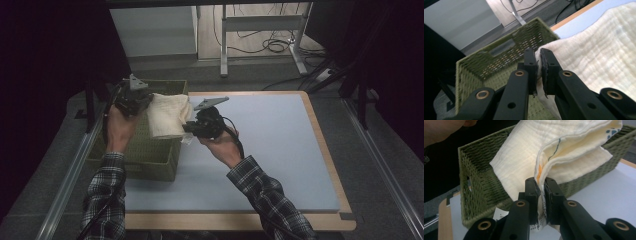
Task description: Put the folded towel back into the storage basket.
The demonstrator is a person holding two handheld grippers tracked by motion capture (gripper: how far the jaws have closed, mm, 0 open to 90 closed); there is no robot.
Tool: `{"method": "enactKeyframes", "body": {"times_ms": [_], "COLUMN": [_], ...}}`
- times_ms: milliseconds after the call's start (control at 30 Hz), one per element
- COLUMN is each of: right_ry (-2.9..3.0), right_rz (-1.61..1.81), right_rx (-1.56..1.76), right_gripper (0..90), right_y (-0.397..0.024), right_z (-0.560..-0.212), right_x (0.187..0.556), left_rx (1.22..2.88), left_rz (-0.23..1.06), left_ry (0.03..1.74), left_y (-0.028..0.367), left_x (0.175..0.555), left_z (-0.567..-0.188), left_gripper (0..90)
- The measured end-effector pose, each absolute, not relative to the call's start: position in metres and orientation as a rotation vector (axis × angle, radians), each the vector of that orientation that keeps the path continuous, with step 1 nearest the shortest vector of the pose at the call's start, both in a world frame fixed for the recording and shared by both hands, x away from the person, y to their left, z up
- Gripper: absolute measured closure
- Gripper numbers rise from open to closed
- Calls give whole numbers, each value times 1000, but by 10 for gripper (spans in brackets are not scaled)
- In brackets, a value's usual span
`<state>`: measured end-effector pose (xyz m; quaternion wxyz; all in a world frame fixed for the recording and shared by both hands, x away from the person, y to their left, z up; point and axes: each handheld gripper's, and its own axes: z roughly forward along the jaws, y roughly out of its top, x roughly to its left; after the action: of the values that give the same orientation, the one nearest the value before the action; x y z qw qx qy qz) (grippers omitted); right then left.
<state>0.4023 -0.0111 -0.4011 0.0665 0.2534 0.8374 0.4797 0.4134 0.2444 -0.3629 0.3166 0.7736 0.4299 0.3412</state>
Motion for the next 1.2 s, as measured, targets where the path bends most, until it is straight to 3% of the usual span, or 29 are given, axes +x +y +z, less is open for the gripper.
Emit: {"method": "enactKeyframes", "body": {"times_ms": [800,1200], "right_ry": [2644,2688], "right_rz": [1349,1238], "right_rx": [658,599], "right_gripper": [818,818], "right_y": [89,117], "right_z": [-430,-440], "right_x": [400,397], "left_rx": [2073,2104], "left_rz": [898,851], "left_ry": [1293,1313], "left_y": [319,330], "left_x": [406,413], "left_z": [-395,-420], "left_gripper": [839,838]}}
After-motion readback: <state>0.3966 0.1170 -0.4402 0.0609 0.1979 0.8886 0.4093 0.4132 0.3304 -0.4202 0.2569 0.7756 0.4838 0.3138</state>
